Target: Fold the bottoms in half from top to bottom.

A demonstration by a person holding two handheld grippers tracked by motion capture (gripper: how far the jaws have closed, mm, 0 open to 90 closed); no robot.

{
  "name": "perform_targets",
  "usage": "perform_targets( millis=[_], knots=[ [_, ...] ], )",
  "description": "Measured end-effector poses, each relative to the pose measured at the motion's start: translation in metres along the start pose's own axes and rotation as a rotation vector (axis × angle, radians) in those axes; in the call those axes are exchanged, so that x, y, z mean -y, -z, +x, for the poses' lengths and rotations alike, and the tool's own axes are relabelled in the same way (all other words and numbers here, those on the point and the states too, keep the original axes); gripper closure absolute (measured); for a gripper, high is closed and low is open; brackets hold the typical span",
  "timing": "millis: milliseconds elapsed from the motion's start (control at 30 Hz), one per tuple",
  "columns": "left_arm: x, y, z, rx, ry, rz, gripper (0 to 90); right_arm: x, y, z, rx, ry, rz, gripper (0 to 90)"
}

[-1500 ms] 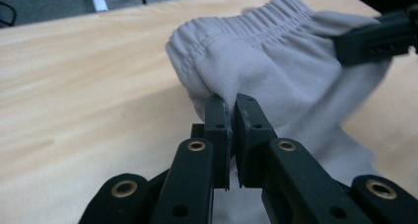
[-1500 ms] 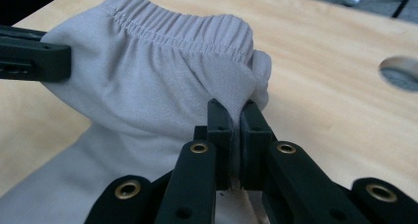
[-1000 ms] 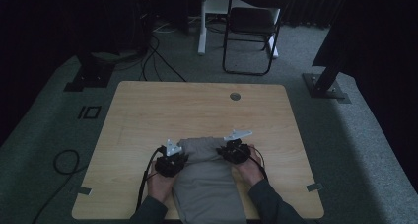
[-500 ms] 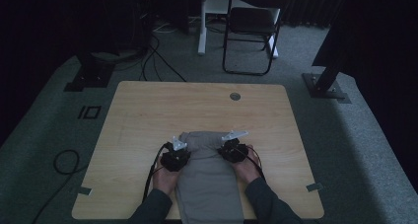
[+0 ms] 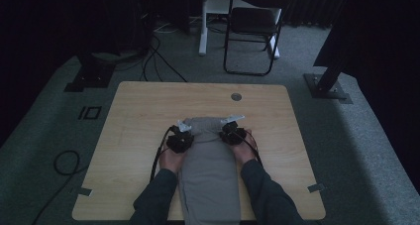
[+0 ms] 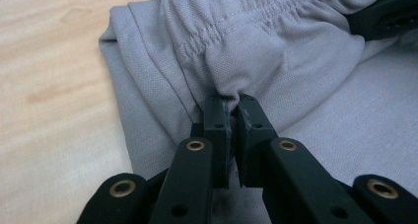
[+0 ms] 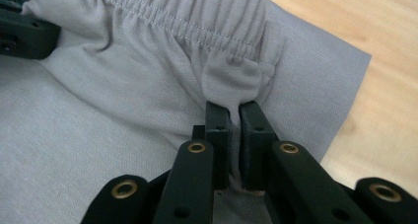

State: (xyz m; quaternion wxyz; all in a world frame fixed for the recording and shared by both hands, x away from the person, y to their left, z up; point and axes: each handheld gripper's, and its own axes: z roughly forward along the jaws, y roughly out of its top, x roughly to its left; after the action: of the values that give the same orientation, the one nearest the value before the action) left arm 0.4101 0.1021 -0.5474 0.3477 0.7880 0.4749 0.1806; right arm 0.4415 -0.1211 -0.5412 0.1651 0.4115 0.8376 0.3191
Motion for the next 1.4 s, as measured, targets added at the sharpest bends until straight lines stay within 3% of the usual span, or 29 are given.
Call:
perform_targets(
  millis=[133, 233, 333, 500, 667, 733, 767, 867, 900, 933, 1000, 1067, 1133, 1167, 1200, 1333, 1400],
  knots=[
    [-0.008, -0.008, 0.007, -0.001, 0.044, -0.002, 85.3, -0.011, -0.008, -0.004, 0.022, -0.006, 0.018, 85.1],
    [-0.011, -0.009, 0.006, -0.016, 0.029, 0.011, 85.2, -0.015, -0.01, -0.001, 0.049, 0.018, 0.027, 85.2],
    [-0.013, -0.009, 0.006, -0.02, 0.025, 0.024, 85.2, -0.015, -0.011, -0.002, 0.047, 0.013, 0.022, 85.2],
    [-0.018, -0.004, 0.005, -0.026, 0.011, 0.023, 85.3, -0.017, -0.006, -0.01, 0.009, -0.047, 0.006, 85.4],
    [-0.035, 0.025, 0.009, 0.005, 0.023, -0.06, 85.6, -0.029, 0.02, -0.009, 0.016, -0.01, -0.075, 85.5],
    [-0.035, 0.025, 0.009, 0.005, 0.023, -0.06, 85.6, -0.031, 0.026, -0.008, 0.016, 0.002, -0.088, 85.5],
    [-0.046, 0.049, 0.007, 0.027, 0.017, -0.116, 85.7, -0.036, 0.04, -0.005, 0.02, 0.026, -0.119, 85.6],
    [-0.051, 0.074, 0.001, 0.059, 0.001, -0.161, 85.8, -0.04, 0.061, -0.003, 0.016, 0.039, -0.167, 85.7],
    [-0.051, 0.074, 0.001, 0.059, 0.001, -0.161, 85.8, -0.04, 0.068, -0.002, 0.009, 0.038, -0.182, 85.7],
    [-0.049, 0.091, -0.005, 0.085, -0.013, -0.175, 85.8, -0.04, 0.075, -0.001, 0.005, 0.037, -0.194, 85.7],
    [-0.043, 0.107, -0.012, 0.118, -0.016, -0.196, 85.8, -0.037, 0.09, 0.004, -0.003, 0.053, -0.212, 85.6],
    [-0.034, 0.119, -0.021, 0.132, -0.047, -0.196, 85.8, -0.031, 0.102, 0.01, -0.011, 0.076, -0.221, 85.6],
    [-0.034, 0.119, -0.021, 0.132, -0.047, -0.196, 85.8, -0.027, 0.106, 0.012, -0.018, 0.085, -0.223, 85.6],
    [-0.019, 0.126, -0.03, 0.148, -0.072, -0.169, 85.8, -0.018, 0.11, 0.018, -0.027, 0.102, -0.208, 85.5],
    [-0.014, 0.126, -0.032, 0.147, -0.073, -0.164, 85.8, -0.013, 0.11, 0.02, -0.032, 0.108, -0.203, 85.4],
    [0.014, 0.117, -0.038, 0.153, -0.059, -0.116, 85.7, 0.01, 0.105, 0.029, -0.066, 0.105, -0.162, 85.2],
    [0.03, 0.109, -0.039, 0.167, -0.024, -0.085, 85.7, 0.022, 0.101, 0.034, -0.078, 0.101, -0.138, 85.2]
  ],
)
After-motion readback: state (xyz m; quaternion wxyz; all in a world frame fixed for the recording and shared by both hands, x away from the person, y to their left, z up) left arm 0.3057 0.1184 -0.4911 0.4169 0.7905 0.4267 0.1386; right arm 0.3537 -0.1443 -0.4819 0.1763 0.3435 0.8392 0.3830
